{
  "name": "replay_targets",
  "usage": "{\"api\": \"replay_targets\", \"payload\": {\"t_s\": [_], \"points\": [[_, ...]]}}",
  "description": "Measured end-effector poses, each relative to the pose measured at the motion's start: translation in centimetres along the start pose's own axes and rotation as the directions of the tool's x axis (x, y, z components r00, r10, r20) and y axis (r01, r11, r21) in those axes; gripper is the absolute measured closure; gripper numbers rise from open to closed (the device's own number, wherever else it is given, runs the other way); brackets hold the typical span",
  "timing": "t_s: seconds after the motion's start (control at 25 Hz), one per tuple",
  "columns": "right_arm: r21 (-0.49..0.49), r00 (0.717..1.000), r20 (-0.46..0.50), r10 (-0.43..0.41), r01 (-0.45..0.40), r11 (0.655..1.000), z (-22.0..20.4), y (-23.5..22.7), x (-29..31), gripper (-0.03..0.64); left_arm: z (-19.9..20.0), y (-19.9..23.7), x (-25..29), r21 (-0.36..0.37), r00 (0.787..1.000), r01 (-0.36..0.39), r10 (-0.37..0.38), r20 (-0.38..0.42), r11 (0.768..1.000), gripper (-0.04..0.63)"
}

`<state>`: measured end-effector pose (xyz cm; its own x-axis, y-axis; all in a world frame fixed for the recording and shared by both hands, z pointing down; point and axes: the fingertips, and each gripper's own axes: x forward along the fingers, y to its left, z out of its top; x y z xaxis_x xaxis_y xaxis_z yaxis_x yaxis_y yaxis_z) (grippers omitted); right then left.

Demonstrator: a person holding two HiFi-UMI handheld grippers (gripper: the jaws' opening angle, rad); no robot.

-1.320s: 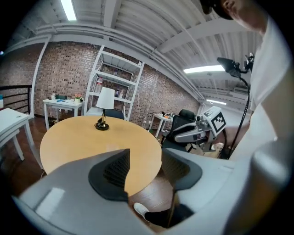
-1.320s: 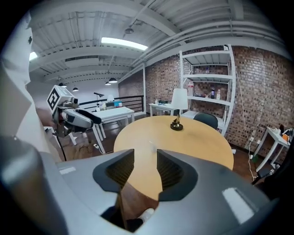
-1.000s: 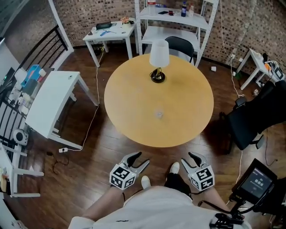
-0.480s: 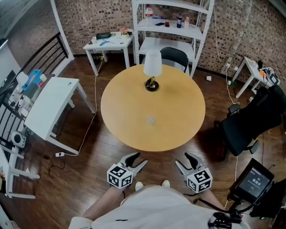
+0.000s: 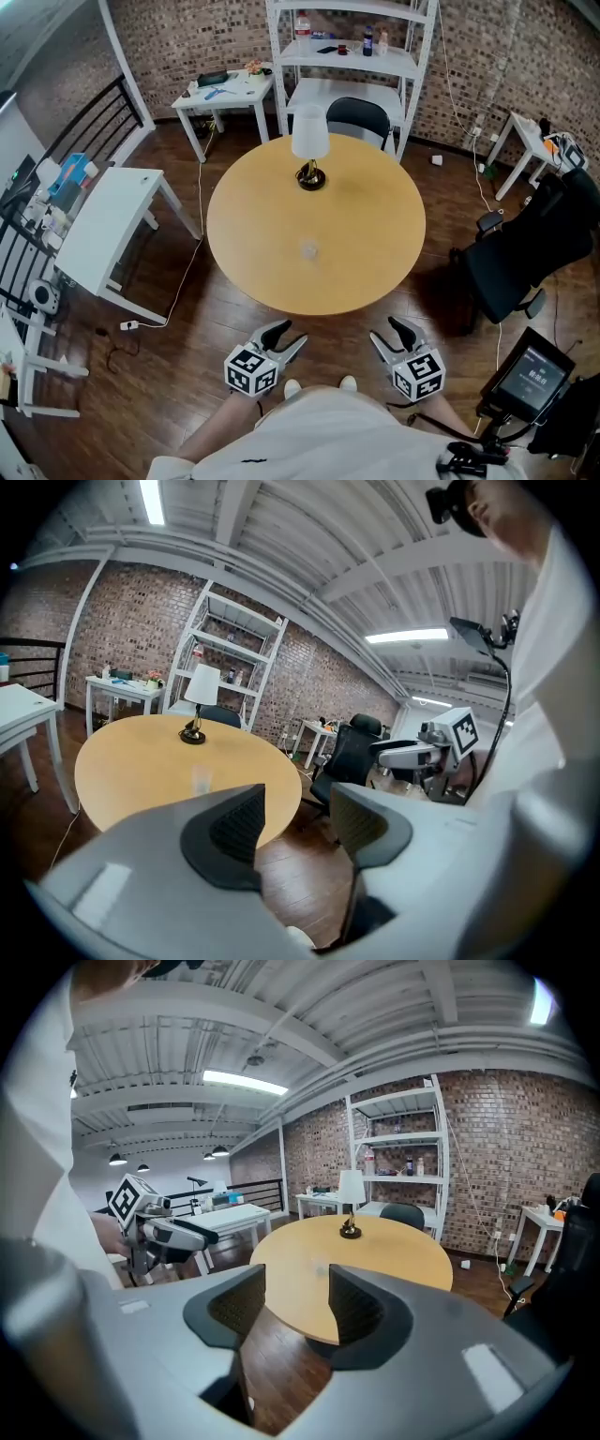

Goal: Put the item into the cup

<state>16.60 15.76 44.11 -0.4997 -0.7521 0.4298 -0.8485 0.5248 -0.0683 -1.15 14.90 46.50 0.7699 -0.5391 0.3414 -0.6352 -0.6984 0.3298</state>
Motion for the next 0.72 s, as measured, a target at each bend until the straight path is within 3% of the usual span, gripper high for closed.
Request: {"api": "replay_targets", "payload": {"t_s": [0.72], "points": [[-0.026, 0.999, -0.016, 0.027, -0.028, 0.999, -0.05, -0.36, 0.47, 0.407, 0.34, -0.63, 0.59, 0.026, 1.000, -0.019, 0.019, -0.002, 0.999, 0.410]]}}
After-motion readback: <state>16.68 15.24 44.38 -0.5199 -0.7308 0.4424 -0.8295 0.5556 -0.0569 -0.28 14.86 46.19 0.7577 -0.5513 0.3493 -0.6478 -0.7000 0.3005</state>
